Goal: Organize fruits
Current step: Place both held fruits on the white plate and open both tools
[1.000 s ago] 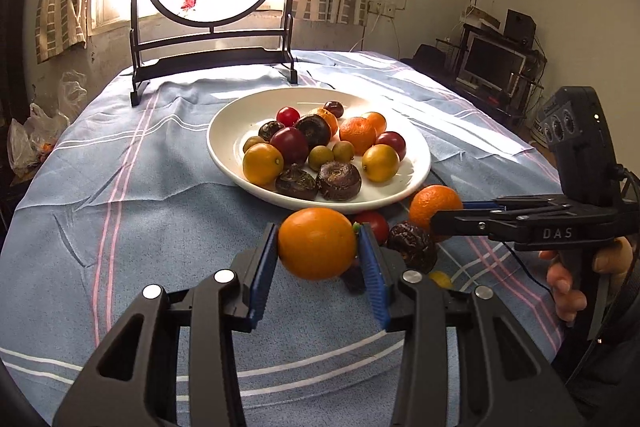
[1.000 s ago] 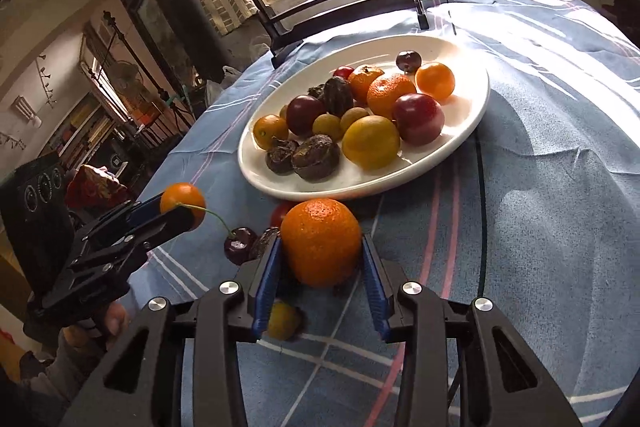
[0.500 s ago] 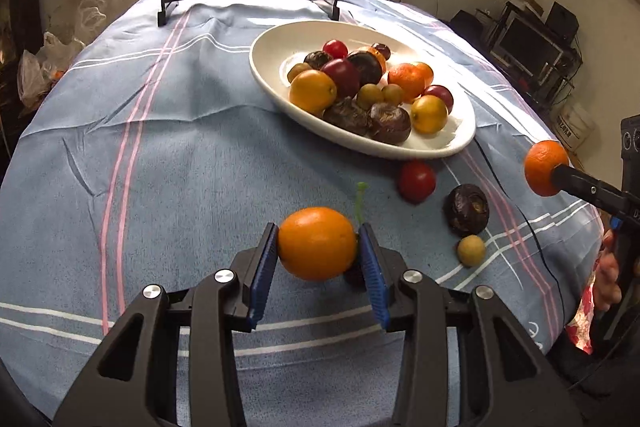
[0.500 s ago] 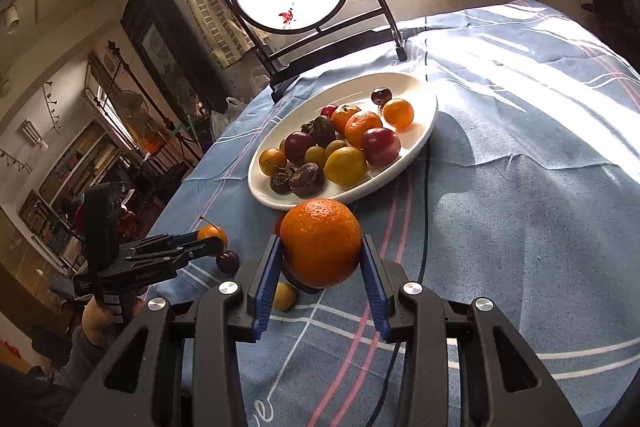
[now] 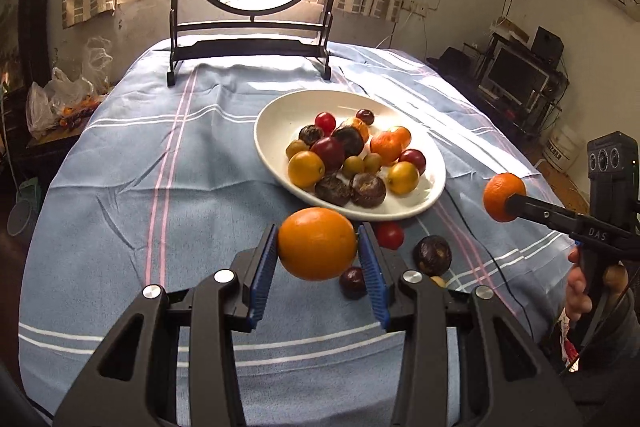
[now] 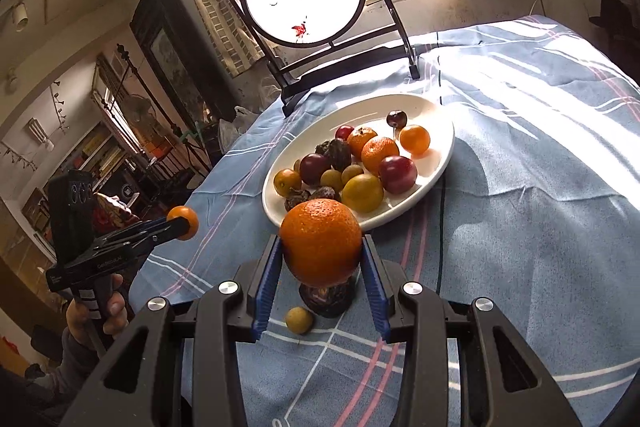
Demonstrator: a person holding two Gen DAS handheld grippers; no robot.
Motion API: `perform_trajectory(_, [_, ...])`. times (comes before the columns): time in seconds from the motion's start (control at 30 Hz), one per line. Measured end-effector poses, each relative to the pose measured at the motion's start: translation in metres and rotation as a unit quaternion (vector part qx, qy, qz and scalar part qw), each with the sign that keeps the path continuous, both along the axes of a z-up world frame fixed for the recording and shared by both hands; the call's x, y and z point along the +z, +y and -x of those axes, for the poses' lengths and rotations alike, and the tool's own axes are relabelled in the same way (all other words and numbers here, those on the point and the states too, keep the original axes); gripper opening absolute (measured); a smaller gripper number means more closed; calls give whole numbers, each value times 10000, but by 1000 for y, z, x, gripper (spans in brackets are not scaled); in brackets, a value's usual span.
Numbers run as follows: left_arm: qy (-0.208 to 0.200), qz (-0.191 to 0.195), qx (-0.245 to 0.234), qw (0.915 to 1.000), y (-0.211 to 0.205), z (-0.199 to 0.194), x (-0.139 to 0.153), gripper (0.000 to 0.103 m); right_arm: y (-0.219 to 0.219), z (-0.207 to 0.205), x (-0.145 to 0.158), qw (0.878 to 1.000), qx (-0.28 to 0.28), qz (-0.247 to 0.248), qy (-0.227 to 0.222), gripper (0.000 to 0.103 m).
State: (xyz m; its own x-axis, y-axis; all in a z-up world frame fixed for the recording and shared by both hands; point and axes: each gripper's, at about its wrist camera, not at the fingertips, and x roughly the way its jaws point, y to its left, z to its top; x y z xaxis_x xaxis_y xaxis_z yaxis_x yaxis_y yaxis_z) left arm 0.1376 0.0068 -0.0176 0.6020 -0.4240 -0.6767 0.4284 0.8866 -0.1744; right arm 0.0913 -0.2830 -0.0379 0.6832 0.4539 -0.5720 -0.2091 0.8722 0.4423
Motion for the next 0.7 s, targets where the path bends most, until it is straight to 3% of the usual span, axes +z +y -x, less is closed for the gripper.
perform_trajectory(0.17, [17, 101, -110, 9999, -35, -47, 10, 40, 5, -55, 11, 9998, -89, 124, 105, 40])
perform_trajectory(0.3, [299, 76, 67, 9995, -56, -99, -2, 40, 14, -107, 3, 9990, -164, 209, 362, 40])
perform_trajectory(0.43, [647, 17, 281, 9975, -66, -144, -19, 41, 25, -137, 2, 9982, -247, 500, 210, 47])
perform_trajectory(0.5, [777, 166, 382, 9961, -62, -152, -20, 54, 26, -136, 10, 9978, -318, 575, 69, 49])
perform_trajectory(0.53, [768, 287, 414, 9958, -58, -149, -17, 69, 27, -132, 14, 9979, -312, 573, 24, 50])
perform_trajectory(0.57, [668, 393, 421, 9961, -54, -143, -13, 77, 27, -126, 17, 9980, -276, 567, -16, 50])
perform_trajectory(0.7, [339, 175, 124, 9992, -48, -97, -4, 80, 28, -88, 18, 9979, -27, 648, -30, 51])
